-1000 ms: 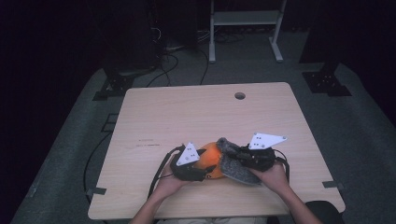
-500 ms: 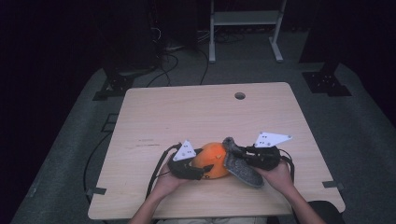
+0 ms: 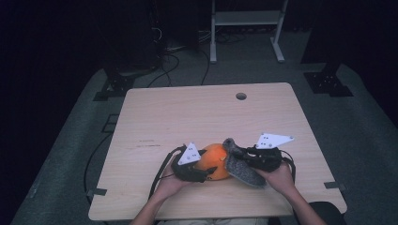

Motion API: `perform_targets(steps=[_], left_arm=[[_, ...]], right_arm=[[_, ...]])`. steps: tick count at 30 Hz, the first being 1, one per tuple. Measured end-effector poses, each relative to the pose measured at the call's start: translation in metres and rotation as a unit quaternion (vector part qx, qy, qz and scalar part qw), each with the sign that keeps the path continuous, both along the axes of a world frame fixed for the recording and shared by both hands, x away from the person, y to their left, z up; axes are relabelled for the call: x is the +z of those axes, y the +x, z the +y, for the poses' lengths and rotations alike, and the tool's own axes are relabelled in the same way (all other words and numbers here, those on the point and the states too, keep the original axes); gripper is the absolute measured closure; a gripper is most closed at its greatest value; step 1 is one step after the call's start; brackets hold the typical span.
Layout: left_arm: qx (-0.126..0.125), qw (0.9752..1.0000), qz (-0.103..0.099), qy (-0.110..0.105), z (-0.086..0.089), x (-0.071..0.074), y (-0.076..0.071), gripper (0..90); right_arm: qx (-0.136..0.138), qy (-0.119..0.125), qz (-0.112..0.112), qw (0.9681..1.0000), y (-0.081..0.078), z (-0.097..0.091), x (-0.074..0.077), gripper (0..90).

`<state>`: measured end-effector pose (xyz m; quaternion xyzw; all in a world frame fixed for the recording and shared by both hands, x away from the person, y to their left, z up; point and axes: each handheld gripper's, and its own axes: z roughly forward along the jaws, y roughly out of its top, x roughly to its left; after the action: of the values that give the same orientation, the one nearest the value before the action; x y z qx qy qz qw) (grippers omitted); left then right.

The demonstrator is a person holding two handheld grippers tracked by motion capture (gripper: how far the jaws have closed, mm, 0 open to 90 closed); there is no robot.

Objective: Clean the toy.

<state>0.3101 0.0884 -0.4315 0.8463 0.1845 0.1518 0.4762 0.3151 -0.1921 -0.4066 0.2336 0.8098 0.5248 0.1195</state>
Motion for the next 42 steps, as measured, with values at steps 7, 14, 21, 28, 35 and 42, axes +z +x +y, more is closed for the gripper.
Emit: perform_targets(steps=[7,14,21,28,35,42], left_arm=[[-0.014,0.9999,-0.002,-0.009,0.003,0.001,-0.001,26.1],[-0.010,0.9998,0.001,-0.017,0.003,0.000,0.002,26.7],[-0.019,0.9997,-0.012,-0.011,-0.001,0.001,-0.002,30.1],[-0.027,0.9994,-0.014,-0.015,0.000,0.001,-0.001,24.4],[-0.032,0.9991,-0.029,-0.002,0.001,0.000,-0.003,37.3],[-0.007,0.9999,-0.005,-0.014,0.001,0.000,0.002,21.8]], right_arm=[[0.021,0.002,-0.008,0.9997,-0.002,0.009,0.002,79.3],[0.014,-0.001,-0.009,0.9999,-0.002,0.005,0.000,79.3],[0.040,-0.011,-0.037,0.9985,-0.014,0.030,0.013,79.2],[0.014,0.007,-0.011,0.9998,-0.006,0.012,0.007,79.2],[0.027,-0.008,-0.023,0.9993,-0.010,0.024,0.009,79.3],[0.004,-0.012,-0.024,0.9996,-0.008,0.011,0.007,79.3]])
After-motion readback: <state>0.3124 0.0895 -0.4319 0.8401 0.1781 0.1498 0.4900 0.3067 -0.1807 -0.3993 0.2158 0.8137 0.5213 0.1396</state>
